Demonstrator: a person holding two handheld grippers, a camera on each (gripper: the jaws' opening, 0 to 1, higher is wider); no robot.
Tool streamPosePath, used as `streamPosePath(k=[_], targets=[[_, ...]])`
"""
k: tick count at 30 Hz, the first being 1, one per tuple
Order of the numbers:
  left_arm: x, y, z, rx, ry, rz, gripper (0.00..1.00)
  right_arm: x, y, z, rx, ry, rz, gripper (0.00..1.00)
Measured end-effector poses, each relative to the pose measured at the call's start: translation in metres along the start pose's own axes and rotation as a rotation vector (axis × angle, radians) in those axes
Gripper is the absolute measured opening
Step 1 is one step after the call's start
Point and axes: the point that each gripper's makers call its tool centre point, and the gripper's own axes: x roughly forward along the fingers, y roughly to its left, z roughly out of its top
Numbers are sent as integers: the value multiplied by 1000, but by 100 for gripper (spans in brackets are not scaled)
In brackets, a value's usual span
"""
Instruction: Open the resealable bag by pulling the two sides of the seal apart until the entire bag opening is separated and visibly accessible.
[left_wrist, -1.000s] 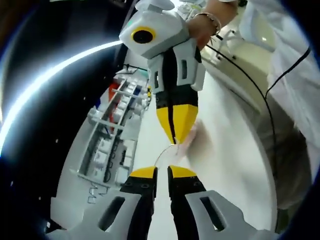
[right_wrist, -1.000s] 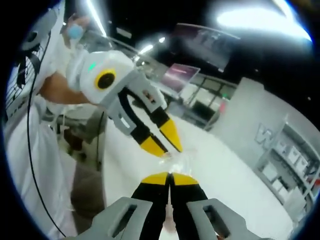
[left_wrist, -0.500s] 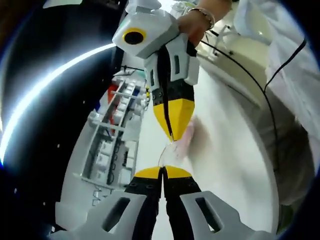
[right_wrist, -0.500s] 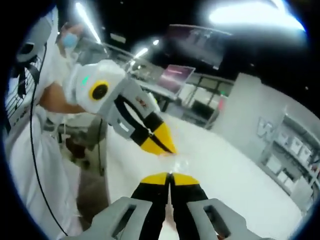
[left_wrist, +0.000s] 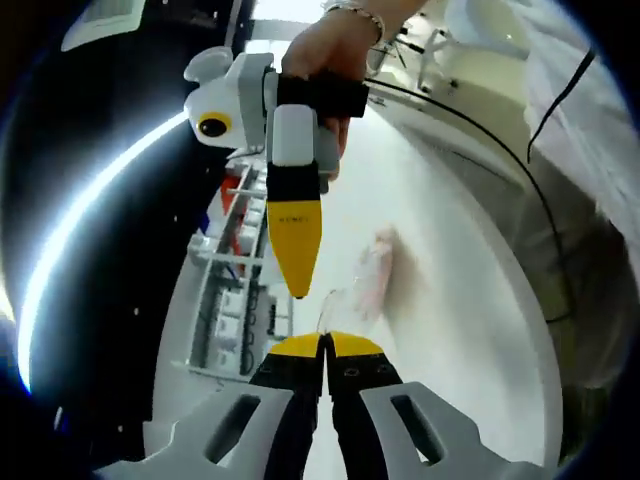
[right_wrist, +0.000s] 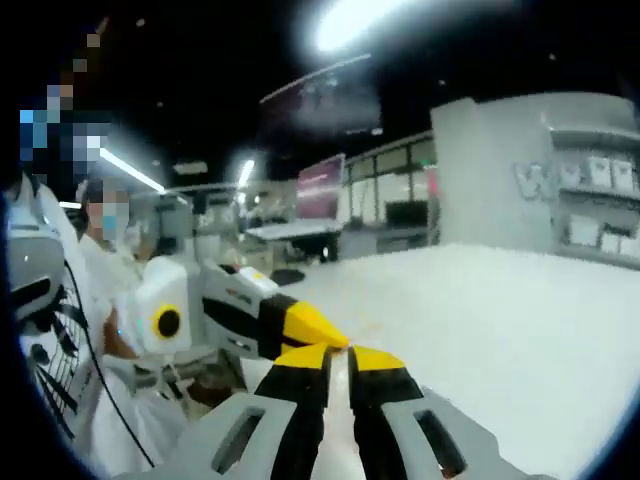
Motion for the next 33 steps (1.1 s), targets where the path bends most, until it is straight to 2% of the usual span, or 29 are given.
streamPosePath(k=[2, 7, 9, 13, 33], targets=[[0, 1, 2, 24, 1, 2, 0, 1, -2, -2, 30, 6, 4, 3], [2, 3, 3, 71, 12, 0, 0, 0, 0, 2, 189, -18, 61, 4], [3, 5, 2, 77, 12, 1, 0, 0, -2, 1, 206, -9, 64, 3], [0, 14, -9, 89, 13, 6, 0, 2, -2, -3, 221, 7, 67, 3], [-2, 18, -8, 141, 15, 10, 0, 5, 6, -13, 269, 40, 75, 0]])
